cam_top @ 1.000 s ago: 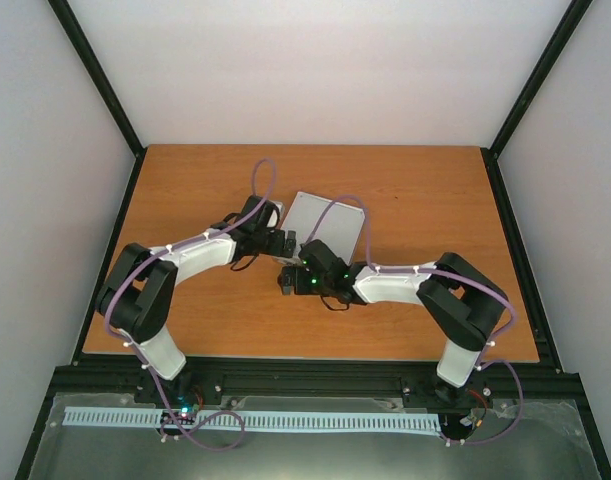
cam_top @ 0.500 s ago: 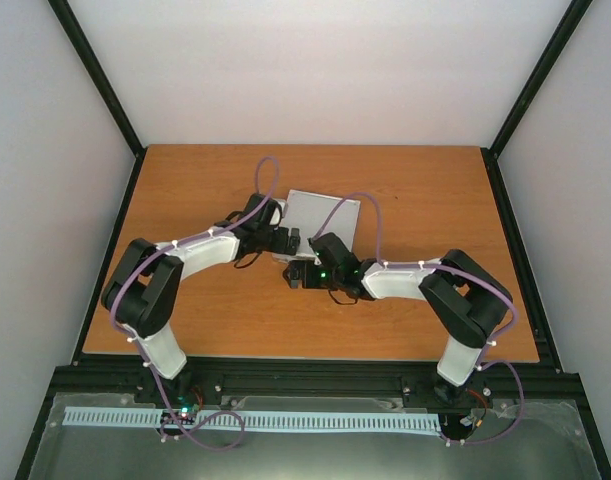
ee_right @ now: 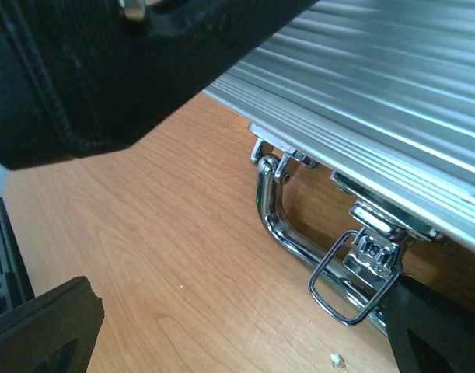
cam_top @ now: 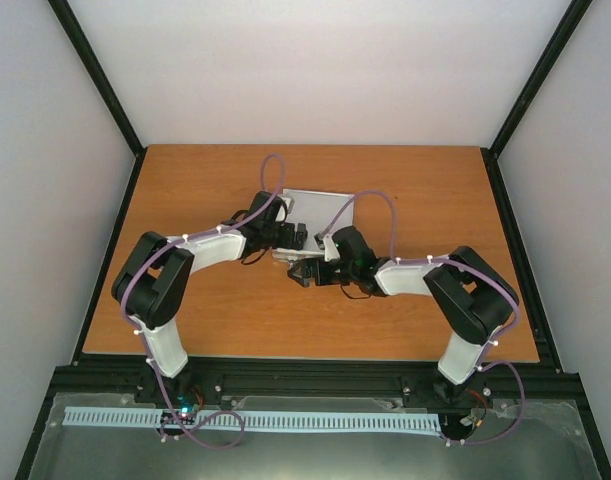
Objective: Pack up texas hold em set
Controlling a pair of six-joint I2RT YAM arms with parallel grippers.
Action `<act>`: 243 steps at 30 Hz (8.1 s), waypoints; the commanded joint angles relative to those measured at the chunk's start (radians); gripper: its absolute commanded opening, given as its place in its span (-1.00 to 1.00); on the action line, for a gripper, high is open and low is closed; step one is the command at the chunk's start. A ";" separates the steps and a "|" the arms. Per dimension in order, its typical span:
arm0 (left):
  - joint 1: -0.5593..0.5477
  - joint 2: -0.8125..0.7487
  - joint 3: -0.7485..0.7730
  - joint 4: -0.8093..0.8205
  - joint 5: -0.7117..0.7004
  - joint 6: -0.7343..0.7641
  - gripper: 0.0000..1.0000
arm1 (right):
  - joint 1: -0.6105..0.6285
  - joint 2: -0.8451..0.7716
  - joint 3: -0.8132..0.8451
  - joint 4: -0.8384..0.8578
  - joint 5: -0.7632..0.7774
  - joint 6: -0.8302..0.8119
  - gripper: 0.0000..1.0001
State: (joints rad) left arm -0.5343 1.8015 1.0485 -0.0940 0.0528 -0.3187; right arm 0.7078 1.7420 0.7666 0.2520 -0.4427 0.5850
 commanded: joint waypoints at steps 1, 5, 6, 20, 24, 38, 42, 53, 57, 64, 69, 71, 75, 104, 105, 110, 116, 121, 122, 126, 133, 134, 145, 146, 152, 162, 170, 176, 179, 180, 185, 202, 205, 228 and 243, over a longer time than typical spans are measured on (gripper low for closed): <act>-0.017 0.075 -0.036 -0.161 -0.037 0.017 0.99 | 0.007 0.047 -0.046 -0.177 -0.211 -0.045 1.00; -0.019 0.074 -0.038 -0.164 -0.036 0.014 0.99 | 0.007 0.025 -0.013 -0.256 -0.242 -0.117 1.00; -0.019 0.076 -0.039 -0.164 -0.037 0.014 1.00 | 0.007 0.022 -0.006 -0.271 -0.253 -0.130 1.00; -0.030 0.077 -0.063 -0.157 -0.041 0.013 0.99 | -0.043 0.006 -0.012 -0.210 -0.207 -0.074 1.00; -0.032 0.079 -0.052 -0.159 -0.036 0.014 0.99 | -0.042 -0.097 0.034 -0.337 -0.114 -0.156 1.00; -0.033 0.101 -0.038 -0.149 -0.030 0.017 1.00 | -0.035 -0.099 0.138 -0.489 0.026 -0.266 1.00; -0.033 0.098 -0.044 -0.147 -0.033 0.019 0.99 | -0.034 -0.058 0.165 -0.468 0.029 -0.266 1.00; -0.033 0.104 -0.059 -0.133 -0.042 0.019 0.99 | -0.015 -0.039 0.202 -0.451 0.009 -0.262 1.00; -0.033 0.107 -0.059 -0.124 -0.032 0.010 0.99 | -0.013 -0.014 0.204 -0.445 0.036 -0.269 1.00; -0.033 0.099 -0.056 -0.122 -0.018 0.006 0.99 | -0.013 0.060 0.223 -0.381 0.034 -0.264 1.00; -0.033 0.105 -0.056 -0.122 -0.013 0.007 0.99 | -0.011 0.080 0.231 -0.346 0.062 -0.264 1.00; -0.033 0.109 -0.057 -0.120 -0.010 0.007 1.00 | -0.008 0.091 0.237 -0.354 0.102 -0.271 1.00; -0.033 0.114 -0.060 -0.117 -0.006 0.007 0.99 | 0.007 0.124 0.261 -0.390 0.180 -0.290 1.00; -0.033 0.124 -0.056 -0.128 -0.013 0.012 1.00 | -0.163 0.300 0.135 -0.152 -0.506 -0.238 1.00; -0.033 0.125 -0.056 -0.128 -0.013 0.010 0.99 | -0.174 0.318 0.137 -0.127 -0.530 -0.223 0.98; -0.033 0.129 -0.055 -0.130 -0.014 0.013 0.99 | -0.200 0.379 0.130 0.000 -0.618 -0.140 0.98; -0.033 0.132 -0.052 -0.130 -0.013 0.015 0.99 | -0.209 0.383 0.150 0.009 -0.679 -0.132 0.98; -0.033 0.139 -0.050 -0.128 -0.011 0.013 0.99 | -0.228 0.381 0.159 0.017 -0.749 -0.121 0.99; -0.033 0.139 -0.050 -0.128 -0.011 0.013 0.99 | -0.233 0.378 0.160 0.014 -0.755 -0.119 0.99; -0.033 0.136 -0.050 -0.128 -0.011 0.016 0.99 | -0.248 0.340 0.163 -0.040 -0.777 -0.142 0.99; -0.034 0.137 -0.052 -0.119 -0.009 0.014 0.99 | -0.254 0.294 0.195 -0.108 -0.781 -0.188 0.99; -0.033 0.136 -0.055 -0.117 -0.007 0.012 0.99 | -0.256 0.297 0.202 -0.104 -0.776 -0.182 0.99; -0.033 0.106 -0.084 -0.120 -0.017 0.017 0.99 | -0.276 0.272 0.249 -0.069 -0.655 -0.113 0.99; -0.033 0.104 -0.085 -0.121 -0.018 0.017 0.99 | -0.280 0.247 0.244 -0.070 -0.645 -0.113 0.98; -0.033 0.104 -0.077 -0.122 -0.017 0.020 0.99 | -0.288 0.041 0.252 -0.258 -0.459 -0.227 1.00; -0.033 0.128 -0.073 -0.107 -0.007 0.015 0.99 | -0.263 -0.135 0.228 -0.452 -0.254 -0.328 0.64; -0.033 0.133 -0.062 -0.107 -0.006 0.023 0.99 | -0.131 -0.077 0.104 -0.350 -0.064 -0.321 -0.94; -0.033 0.152 -0.052 -0.109 0.006 0.022 0.99 | -0.073 -0.025 0.057 -0.161 0.192 -0.258 -0.95; -0.033 0.155 -0.049 -0.110 0.005 0.023 1.00 | -0.063 -0.006 0.048 -0.092 0.259 -0.238 -0.94; -0.033 0.156 -0.047 -0.111 0.005 0.023 0.99 | -0.064 -0.007 0.042 -0.069 0.272 -0.233 -0.94; -0.033 0.154 -0.041 -0.113 0.005 0.023 1.00 | -0.062 -0.004 0.054 -0.030 0.292 -0.241 -0.94; -0.033 0.160 -0.044 -0.115 0.002 0.029 0.99 | -0.061 0.088 0.090 0.032 0.294 -0.246 -0.95; -0.033 0.160 -0.044 -0.116 0.001 0.031 0.99 | -0.061 0.102 0.093 0.046 0.294 -0.241 -0.94; -0.033 0.163 -0.043 -0.122 0.002 0.030 0.99 | -0.060 0.190 0.102 0.100 0.370 -0.214 -0.94; -0.032 0.058 0.109 -0.273 -0.064 0.040 1.00 | -0.043 -0.220 0.129 -0.312 0.406 -0.316 1.00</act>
State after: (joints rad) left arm -0.5323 1.8633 1.1290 -0.0757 -0.0196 -0.3450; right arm 0.6548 1.6249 0.8516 0.0990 -0.0891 0.3130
